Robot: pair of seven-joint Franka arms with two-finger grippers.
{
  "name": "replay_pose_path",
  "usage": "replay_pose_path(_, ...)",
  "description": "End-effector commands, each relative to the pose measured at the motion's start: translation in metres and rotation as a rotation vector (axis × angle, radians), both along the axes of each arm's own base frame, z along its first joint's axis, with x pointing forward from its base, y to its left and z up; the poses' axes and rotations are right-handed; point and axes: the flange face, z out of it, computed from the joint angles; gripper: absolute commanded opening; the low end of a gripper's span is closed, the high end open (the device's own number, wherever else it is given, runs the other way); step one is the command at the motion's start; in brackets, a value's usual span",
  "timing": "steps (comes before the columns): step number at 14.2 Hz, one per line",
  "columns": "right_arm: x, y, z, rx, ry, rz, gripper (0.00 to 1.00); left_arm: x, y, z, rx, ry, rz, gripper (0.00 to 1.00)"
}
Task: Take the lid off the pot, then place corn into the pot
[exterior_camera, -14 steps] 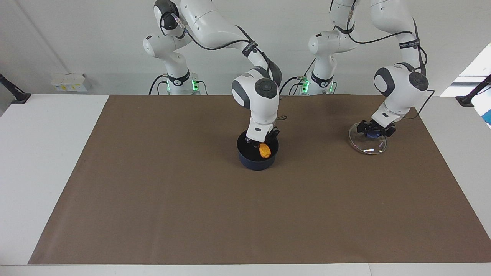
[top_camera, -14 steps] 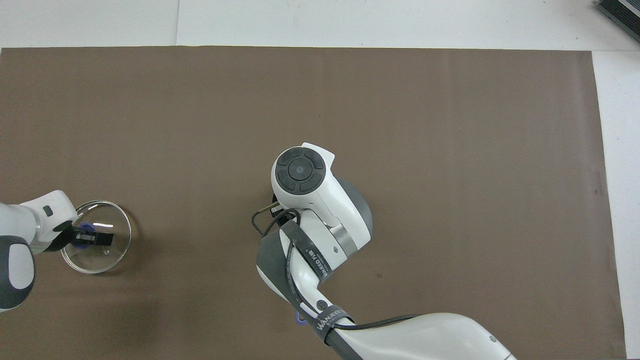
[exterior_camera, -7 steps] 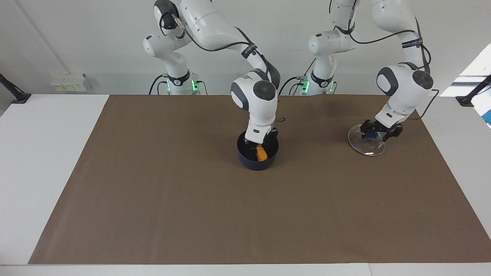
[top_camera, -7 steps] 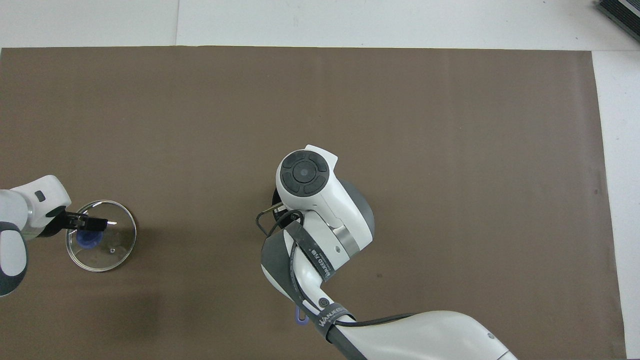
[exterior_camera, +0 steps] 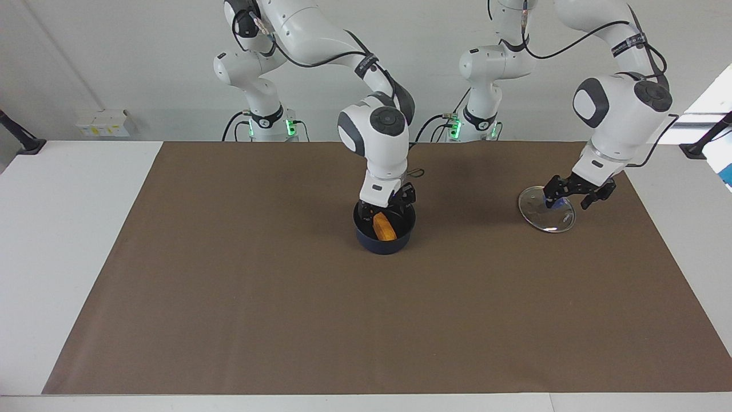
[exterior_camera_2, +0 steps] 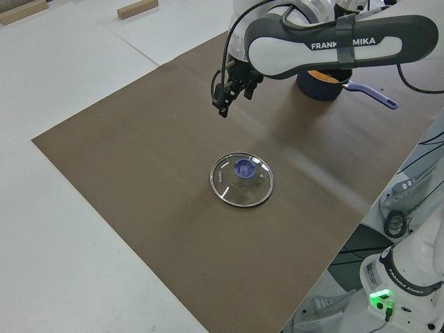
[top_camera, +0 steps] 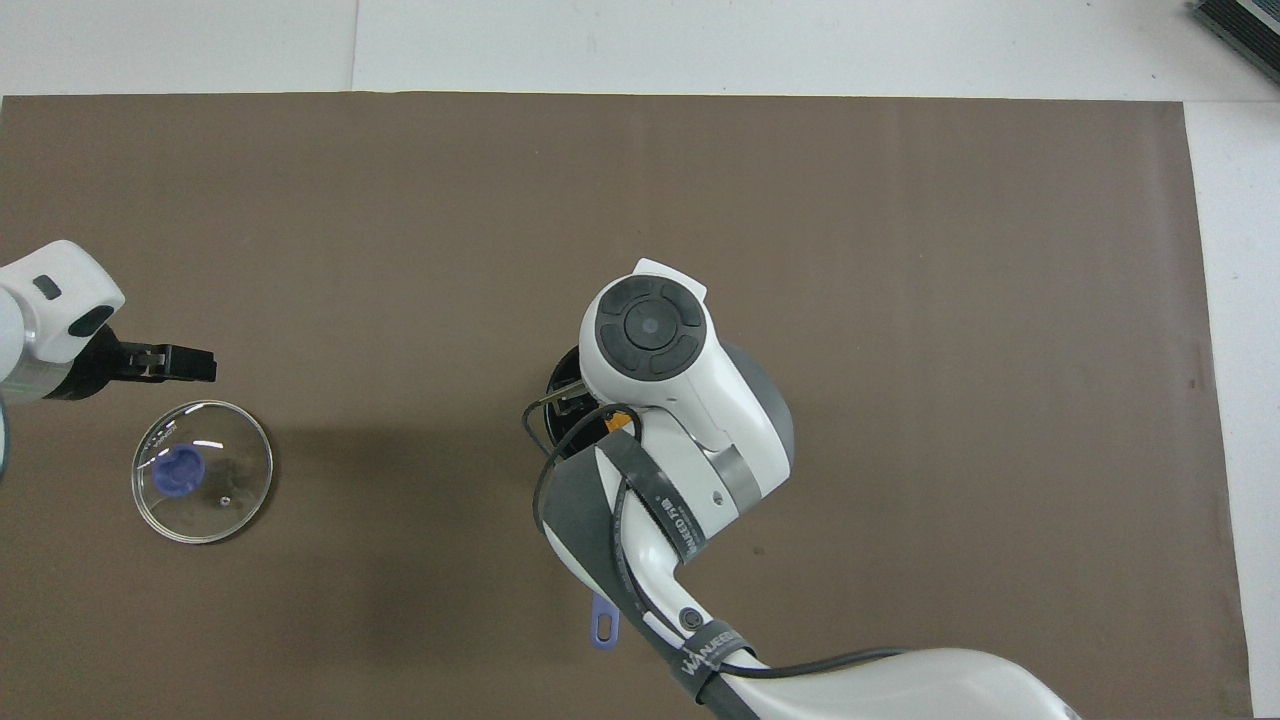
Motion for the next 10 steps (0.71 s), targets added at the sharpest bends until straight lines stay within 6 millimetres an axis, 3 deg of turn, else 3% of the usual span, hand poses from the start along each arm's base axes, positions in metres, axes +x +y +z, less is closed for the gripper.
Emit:
replay_pose_path(1,0.011,-0.057,0.054,0.006,-0.022,-0.061,1.00,0.015,-0.014,0.029,-0.007,0.003,0.010,1.00)
replay_pose_path(6,0.037,-0.147,0.121,0.011,-0.032,-0.197,1.00,0.020,-0.023,0.084,-0.004,0.018,0.011,1.00)
replay_pose_path(10,0.035,-0.228,0.162,0.001,-0.017,-0.304,1.00,0.017,-0.025,0.123,0.000,0.023,0.000,1.00)
